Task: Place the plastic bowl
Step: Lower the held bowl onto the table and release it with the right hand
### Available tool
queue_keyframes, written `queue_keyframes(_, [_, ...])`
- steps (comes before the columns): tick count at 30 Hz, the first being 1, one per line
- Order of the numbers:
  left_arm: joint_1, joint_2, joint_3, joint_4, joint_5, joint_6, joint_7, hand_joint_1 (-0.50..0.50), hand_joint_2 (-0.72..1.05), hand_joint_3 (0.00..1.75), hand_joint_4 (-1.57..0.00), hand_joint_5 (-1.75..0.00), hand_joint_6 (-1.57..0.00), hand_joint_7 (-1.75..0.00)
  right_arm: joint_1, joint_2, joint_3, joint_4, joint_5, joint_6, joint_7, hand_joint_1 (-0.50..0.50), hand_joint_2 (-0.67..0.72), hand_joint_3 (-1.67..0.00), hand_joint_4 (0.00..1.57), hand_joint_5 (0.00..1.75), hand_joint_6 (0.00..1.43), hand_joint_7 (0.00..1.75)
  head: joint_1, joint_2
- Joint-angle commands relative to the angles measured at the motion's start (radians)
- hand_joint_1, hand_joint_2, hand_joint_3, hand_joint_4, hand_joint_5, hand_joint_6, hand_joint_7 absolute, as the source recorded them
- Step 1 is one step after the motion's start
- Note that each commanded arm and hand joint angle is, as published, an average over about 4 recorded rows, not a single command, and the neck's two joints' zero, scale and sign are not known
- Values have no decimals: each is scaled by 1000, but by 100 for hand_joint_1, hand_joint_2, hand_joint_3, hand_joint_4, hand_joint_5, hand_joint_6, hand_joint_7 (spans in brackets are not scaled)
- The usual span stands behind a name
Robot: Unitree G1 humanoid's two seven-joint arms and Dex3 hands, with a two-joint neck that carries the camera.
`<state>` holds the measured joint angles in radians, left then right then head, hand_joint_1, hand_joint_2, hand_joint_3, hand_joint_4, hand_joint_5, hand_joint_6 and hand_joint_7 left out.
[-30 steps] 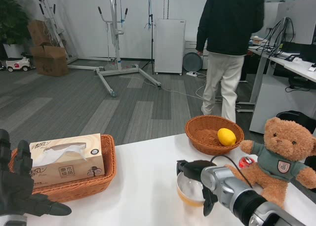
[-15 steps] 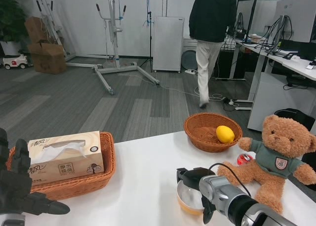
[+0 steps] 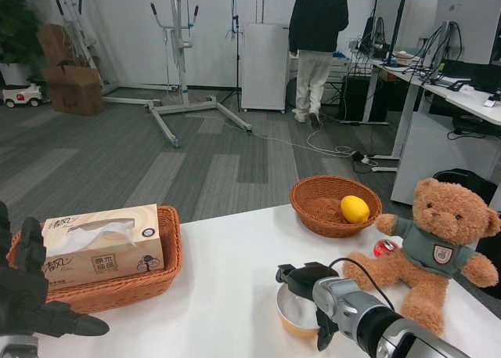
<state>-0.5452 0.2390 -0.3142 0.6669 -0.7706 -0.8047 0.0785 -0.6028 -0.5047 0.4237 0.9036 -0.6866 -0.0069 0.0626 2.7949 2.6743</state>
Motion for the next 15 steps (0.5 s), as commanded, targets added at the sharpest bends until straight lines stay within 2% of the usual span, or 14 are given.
queue_keyframes(1, [-7, 8, 1, 7, -8, -4, 0, -50, -72, 9, 0, 0, 0, 0, 8, 9, 8, 11, 12, 5, 13, -42, -16, -32, 0, 0, 0, 28, 2, -4])
queue_keyframes(6, [-8, 8, 1, 9, -9, -4, 0, -50, -72, 9, 0, 0, 0, 0, 8, 9, 13, 24, 32, 7, 14, -44, -7, -20, 0, 0, 0, 19, 3, -10])
queue_keyframes(9, [-9, 8, 1, 12, -9, -4, 0, -50, -72, 9, 0, 0, 0, 0, 8, 9, 18, 29, 41, 8, 15, -46, -2, -16, 0, 0, 0, 7, 0, -18])
queue_keyframes(15, [-13, 8, -2, 16, -9, -4, 0, -50, -72, 9, 0, 0, 0, 0, 8, 8, 19, 26, 41, 2, 20, -43, 19, -12, 0, 0, 0, 0, -6, -32])
